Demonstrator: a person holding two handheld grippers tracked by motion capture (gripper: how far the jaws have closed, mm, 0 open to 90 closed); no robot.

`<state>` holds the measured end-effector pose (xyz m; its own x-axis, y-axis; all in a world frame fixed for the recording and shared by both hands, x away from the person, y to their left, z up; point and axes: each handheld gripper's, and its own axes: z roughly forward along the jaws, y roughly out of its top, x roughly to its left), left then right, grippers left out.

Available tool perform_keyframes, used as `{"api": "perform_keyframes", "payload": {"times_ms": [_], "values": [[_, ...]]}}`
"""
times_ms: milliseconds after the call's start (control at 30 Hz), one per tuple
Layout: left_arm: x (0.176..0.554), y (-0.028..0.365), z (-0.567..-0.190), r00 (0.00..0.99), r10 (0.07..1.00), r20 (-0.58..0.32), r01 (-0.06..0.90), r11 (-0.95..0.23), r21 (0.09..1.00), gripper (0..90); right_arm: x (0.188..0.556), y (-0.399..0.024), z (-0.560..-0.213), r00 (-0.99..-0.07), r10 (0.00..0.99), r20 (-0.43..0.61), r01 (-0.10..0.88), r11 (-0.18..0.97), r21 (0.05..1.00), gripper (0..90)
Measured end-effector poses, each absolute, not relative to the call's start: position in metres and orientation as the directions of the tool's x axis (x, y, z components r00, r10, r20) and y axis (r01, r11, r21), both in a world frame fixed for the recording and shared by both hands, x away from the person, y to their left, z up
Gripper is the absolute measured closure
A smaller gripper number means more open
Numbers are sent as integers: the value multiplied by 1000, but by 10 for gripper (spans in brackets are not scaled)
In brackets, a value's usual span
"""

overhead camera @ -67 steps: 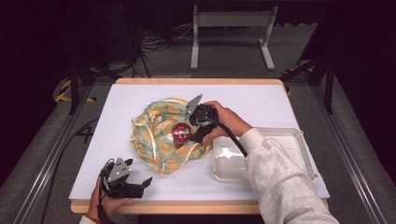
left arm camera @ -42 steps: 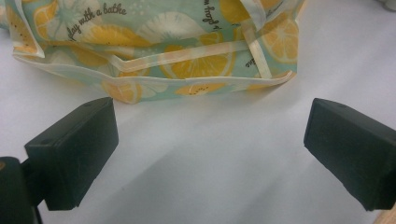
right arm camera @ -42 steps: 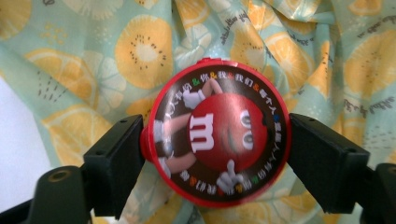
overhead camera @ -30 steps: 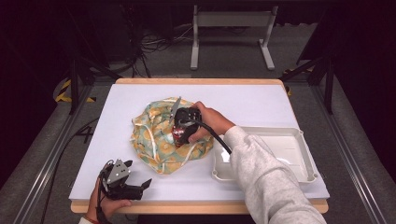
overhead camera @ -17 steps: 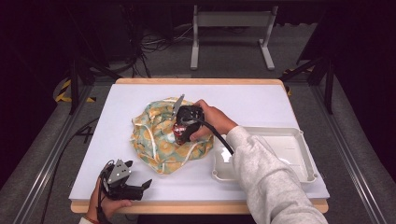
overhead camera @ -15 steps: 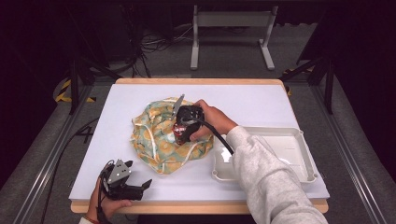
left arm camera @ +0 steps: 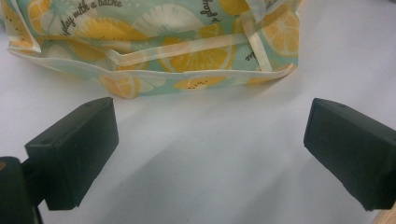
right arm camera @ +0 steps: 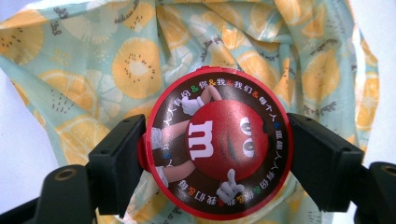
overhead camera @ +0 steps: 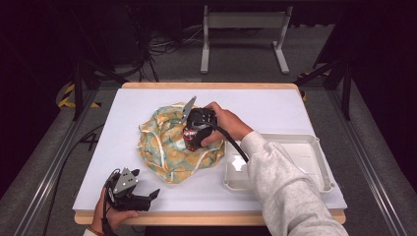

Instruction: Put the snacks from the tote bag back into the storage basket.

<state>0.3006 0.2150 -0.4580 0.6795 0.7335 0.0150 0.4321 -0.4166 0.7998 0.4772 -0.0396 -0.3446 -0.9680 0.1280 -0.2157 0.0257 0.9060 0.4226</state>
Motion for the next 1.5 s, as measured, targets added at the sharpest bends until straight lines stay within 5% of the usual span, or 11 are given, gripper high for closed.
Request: {"api": "perform_keyframes", "payload": {"times_ms": [1500], "values": [[299,216,-457,675,738,16,436,-415,799,38,456,-78,-302,-953,143,-266,8,892,452,240]]}}
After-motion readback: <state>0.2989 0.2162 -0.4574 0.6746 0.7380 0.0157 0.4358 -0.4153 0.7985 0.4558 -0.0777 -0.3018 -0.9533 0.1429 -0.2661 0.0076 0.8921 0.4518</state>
